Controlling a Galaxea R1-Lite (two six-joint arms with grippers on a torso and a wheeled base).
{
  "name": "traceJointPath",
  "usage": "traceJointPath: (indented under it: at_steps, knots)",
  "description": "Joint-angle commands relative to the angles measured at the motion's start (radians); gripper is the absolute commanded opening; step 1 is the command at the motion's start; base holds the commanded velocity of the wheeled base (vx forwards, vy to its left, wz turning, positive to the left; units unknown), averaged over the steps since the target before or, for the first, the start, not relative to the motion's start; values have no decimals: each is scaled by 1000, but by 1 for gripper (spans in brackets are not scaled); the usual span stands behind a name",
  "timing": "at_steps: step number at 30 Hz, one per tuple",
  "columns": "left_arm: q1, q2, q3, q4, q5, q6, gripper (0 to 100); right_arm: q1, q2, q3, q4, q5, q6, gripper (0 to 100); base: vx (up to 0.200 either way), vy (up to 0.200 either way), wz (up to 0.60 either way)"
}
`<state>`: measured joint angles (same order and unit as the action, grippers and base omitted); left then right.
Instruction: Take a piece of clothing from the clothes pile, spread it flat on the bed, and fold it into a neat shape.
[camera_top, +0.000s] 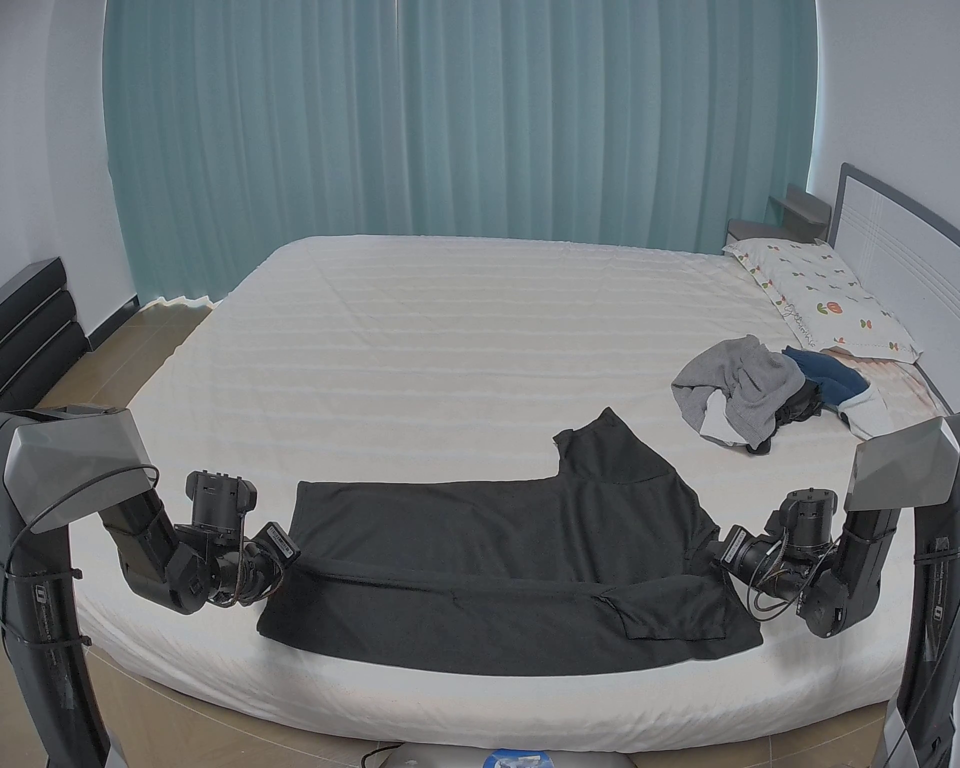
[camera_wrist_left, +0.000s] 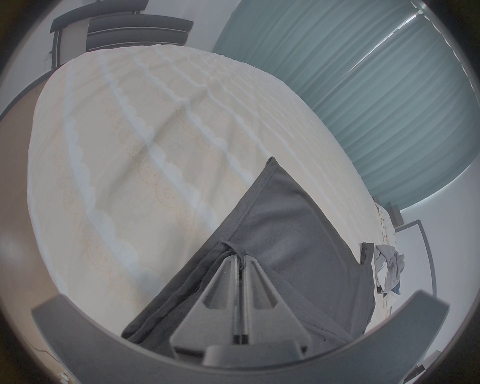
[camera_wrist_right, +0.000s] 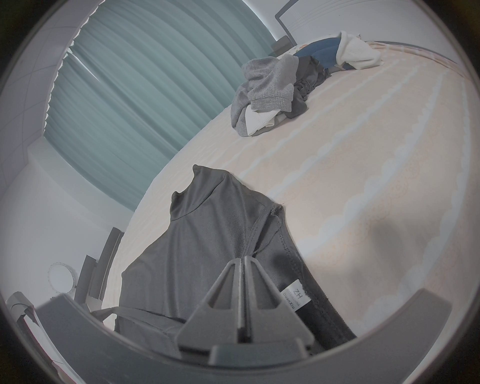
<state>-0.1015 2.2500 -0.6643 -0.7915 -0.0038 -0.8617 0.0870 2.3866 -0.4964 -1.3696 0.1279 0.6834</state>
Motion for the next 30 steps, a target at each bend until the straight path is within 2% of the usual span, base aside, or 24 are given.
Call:
traceJointPath:
  at_steps: [1,5,6,12,17,26,27,30]
  knots:
    - [2,-1,8,6,-1,0,0,-1,-1,-4,0,1,5,0,0,0,0]
    - [3,0,8,11,-1,0,0,-1,-3,10,-5,1,5,0,0,0,0]
    - [5,0,8,11,-1,0,0,-3,-6,15,-5,1,7,100,0,0,0]
    - [5,0,8,11,-1,0,0,-18,-14,82,-60,18,5,100,0,0,0]
    - [5,0,9,11,-1,0,0,-9,2,122,-132,64,-7,100,0,0,0]
    - [5,2,9,11,-1,0,0,17,40,119,-132,64,-41,100,0,0,0]
    - [5,2,9,11,-1,0,0,17,45,117,-132,64,-50,0,0,0,0]
    - [5,2,11,12,1,1,0,17,52,113,-137,65,-62,0,0,0,0]
